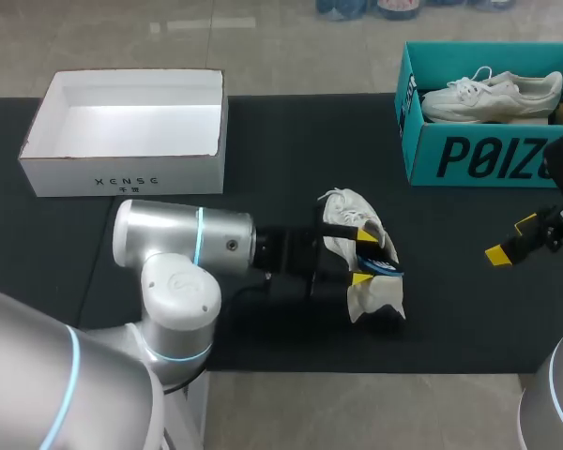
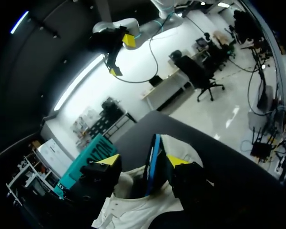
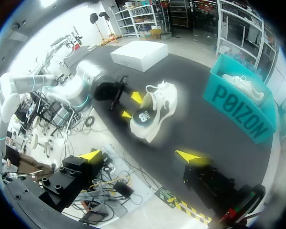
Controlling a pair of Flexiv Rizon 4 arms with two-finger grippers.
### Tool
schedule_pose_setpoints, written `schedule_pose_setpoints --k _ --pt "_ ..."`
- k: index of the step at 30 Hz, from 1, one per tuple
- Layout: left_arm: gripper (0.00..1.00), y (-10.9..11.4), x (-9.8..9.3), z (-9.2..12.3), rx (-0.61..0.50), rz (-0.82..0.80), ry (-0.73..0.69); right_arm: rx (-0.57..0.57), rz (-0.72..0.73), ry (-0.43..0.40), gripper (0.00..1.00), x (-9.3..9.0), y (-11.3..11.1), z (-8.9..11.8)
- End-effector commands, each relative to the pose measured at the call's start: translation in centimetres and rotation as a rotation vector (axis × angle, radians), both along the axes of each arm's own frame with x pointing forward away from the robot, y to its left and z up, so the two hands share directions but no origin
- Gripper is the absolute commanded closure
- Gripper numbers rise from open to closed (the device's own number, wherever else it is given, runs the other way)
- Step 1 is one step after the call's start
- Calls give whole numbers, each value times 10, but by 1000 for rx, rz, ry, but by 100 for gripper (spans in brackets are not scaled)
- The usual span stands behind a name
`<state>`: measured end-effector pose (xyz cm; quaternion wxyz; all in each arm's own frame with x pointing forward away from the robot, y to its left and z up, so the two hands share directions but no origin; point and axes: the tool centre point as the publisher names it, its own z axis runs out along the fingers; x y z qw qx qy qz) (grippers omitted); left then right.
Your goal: Take the shoe out of the shoebox, open the shoe tongue, remove and reinsert the insole, then place the shoe into the shoebox
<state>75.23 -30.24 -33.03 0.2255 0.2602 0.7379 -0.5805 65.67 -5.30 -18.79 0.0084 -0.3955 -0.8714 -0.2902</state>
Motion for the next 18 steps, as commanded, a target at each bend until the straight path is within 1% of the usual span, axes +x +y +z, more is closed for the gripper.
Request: schedule_pose_setpoints --k 1,6,12,18 --pt "52 -6 7 2 26 -26 20 -1 -2 -3 0 -2 0 -1" --pt "57 -7 8 -3 41 -23 44 -1 -2 -3 0 -2 0 -1" --pt "56 -10 4 -11 79 -29 68 -1 -2 -3 0 -2 0 -1" --pt "62 -14 0 -13 79 -43 79 -1 -2 -3 0 -2 0 -1"
